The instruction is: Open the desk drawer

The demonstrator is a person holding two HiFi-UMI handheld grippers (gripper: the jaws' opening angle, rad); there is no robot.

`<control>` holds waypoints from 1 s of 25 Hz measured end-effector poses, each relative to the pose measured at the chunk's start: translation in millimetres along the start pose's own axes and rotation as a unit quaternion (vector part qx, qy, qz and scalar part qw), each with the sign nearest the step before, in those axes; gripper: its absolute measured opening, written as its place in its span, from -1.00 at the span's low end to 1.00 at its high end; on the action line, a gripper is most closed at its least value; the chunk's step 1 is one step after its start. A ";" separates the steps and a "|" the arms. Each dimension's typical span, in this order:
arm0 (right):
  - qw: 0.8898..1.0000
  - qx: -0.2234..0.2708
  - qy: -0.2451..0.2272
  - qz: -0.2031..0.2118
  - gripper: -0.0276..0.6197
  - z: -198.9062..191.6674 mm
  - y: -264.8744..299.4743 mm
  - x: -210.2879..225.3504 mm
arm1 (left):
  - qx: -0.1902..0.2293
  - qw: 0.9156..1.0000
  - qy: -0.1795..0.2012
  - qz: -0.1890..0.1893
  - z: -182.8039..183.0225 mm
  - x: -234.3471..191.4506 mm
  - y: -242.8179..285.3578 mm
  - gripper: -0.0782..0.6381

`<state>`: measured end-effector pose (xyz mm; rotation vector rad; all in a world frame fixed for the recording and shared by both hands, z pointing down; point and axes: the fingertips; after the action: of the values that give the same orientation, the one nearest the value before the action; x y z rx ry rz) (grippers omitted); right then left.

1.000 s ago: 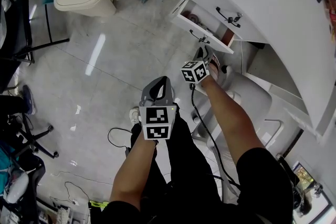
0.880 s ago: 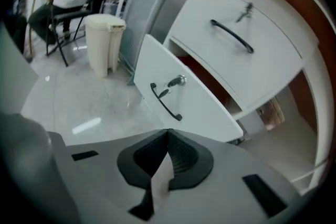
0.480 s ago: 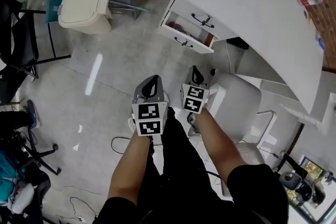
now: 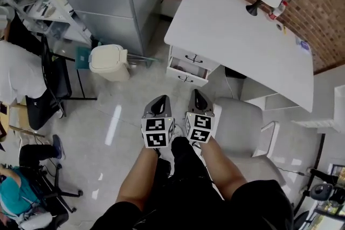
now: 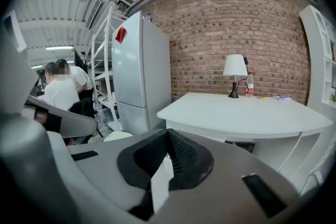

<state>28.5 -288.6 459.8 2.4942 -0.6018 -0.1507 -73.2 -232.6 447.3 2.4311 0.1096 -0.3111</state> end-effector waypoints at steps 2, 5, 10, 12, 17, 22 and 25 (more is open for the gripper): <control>1.000 0.016 0.006 0.002 -0.92 23.3 -25.5 -7.8 | 0.011 1.000 0.014 -0.002 23.3 3.5 -25.7 -0.79; 0.999 0.037 0.020 0.009 -0.92 57.5 -60.5 -14.6 | 0.026 0.999 0.027 0.001 53.1 11.0 -61.1 -0.79; 0.996 0.089 0.020 0.023 -0.92 125.7 -105.9 -39.7 | 0.056 0.997 0.044 0.001 100.8 12.9 -108.2 -0.79; 0.994 0.110 0.013 0.027 -0.92 141.9 -113.1 -54.7 | 0.073 0.996 0.053 -0.008 111.3 9.0 -119.7 -0.79; 0.988 0.149 -0.001 0.039 -0.92 160.1 -124.8 -73.4 | 0.108 0.990 0.092 -0.007 125.6 8.5 -137.1 -0.79; 0.986 0.156 -0.009 0.049 -0.92 161.8 -154.6 -110.0 | 0.127 0.987 0.097 -0.004 124.8 -2.8 -184.0 -0.79; 0.987 0.158 -0.014 0.039 -0.92 157.2 -155.6 -118.7 | 0.138 0.986 0.098 -0.009 121.5 -10.5 -192.2 -0.79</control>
<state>-53.7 -198.6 240.3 2.7707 -0.7877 -0.0643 -137.5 -162.6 240.6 2.7330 0.1855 -0.0986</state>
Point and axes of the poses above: the fingertips, and each gripper's own axes: y forward along the fingers, x to its right, z out of its top, and after that the axes turned 8 degrees about -x, right-handed
